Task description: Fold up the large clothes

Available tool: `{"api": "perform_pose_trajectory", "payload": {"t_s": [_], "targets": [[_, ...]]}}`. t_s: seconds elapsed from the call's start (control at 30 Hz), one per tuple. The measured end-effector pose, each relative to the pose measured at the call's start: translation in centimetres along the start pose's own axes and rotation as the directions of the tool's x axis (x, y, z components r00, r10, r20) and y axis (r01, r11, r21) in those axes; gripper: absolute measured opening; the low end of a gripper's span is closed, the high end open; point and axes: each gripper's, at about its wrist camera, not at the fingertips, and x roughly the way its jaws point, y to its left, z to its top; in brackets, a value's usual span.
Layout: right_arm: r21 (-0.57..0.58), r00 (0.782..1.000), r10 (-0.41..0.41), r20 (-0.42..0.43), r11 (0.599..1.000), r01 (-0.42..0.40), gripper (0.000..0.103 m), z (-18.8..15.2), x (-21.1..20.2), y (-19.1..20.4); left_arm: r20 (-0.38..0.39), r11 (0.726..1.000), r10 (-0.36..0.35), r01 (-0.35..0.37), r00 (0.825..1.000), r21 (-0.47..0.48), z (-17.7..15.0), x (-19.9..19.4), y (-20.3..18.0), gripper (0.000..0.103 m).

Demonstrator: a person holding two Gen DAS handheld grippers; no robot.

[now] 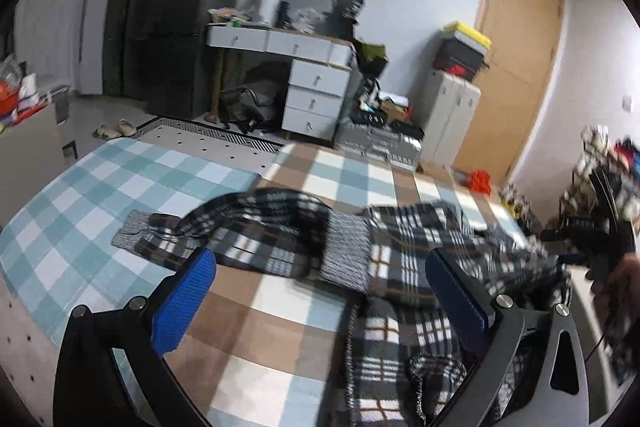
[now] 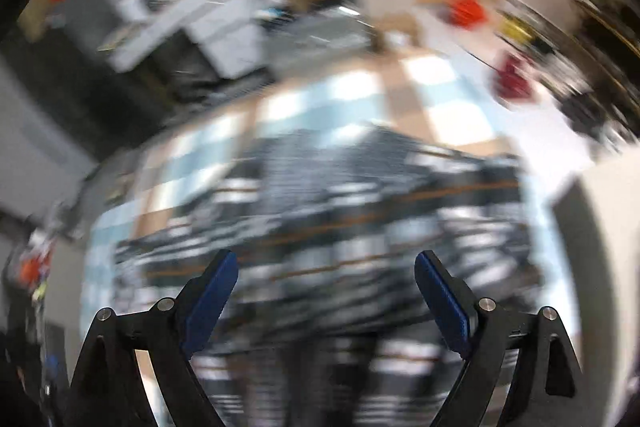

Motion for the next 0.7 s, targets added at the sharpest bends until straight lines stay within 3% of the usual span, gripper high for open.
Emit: {"api": "perform_pose_trajectory", "payload": {"t_s": [0.1,0.17,0.33,0.53,0.57,0.63,0.7], "targets": [[-0.069,0.989,-0.102,-0.107,0.993,0.095,0.091,-0.4,2.0,-2.7,-0.016,0.999,0.02,-0.019,1.0,0.044,-0.3,0.8,-1.4,0.102],[-0.187,0.975,-0.152,-0.16,0.975,0.121,0.091,-2.1,3.3,-3.1,-0.029,0.998,0.027,-0.025,0.999,0.06,-0.4,1.3,-2.0,0.102],[-0.35,0.954,-0.275,-0.117,0.911,0.219,0.091,-7.5,5.3,-4.0,-0.074,0.997,0.012,-0.006,0.997,0.078,-0.9,2.4,-3.4,0.102],[-0.312,0.975,-0.223,-0.015,0.927,0.208,0.09,-6.7,2.1,-3.9,-0.075,0.994,0.03,-0.022,0.997,0.108,-1.1,2.3,-4.1,0.102],[-0.29,0.982,-0.186,0.04,0.938,0.189,0.09,-6.1,0.5,-3.5,-0.066,0.994,0.033,-0.026,0.997,0.109,-1.1,2.1,-4.0,0.102],[-0.236,0.973,-0.134,0.186,0.956,0.176,0.093,-5.5,-2.5,-2.7,-0.059,0.993,0.048,-0.041,0.997,0.11,-1.0,2.1,-3.9,0.102],[-0.215,0.969,-0.084,0.234,0.967,0.136,0.1,-5.5,-3.3,-2.2,-0.069,0.994,0.05,-0.043,0.996,0.097,-0.9,2.5,-3.6,0.102]]}}
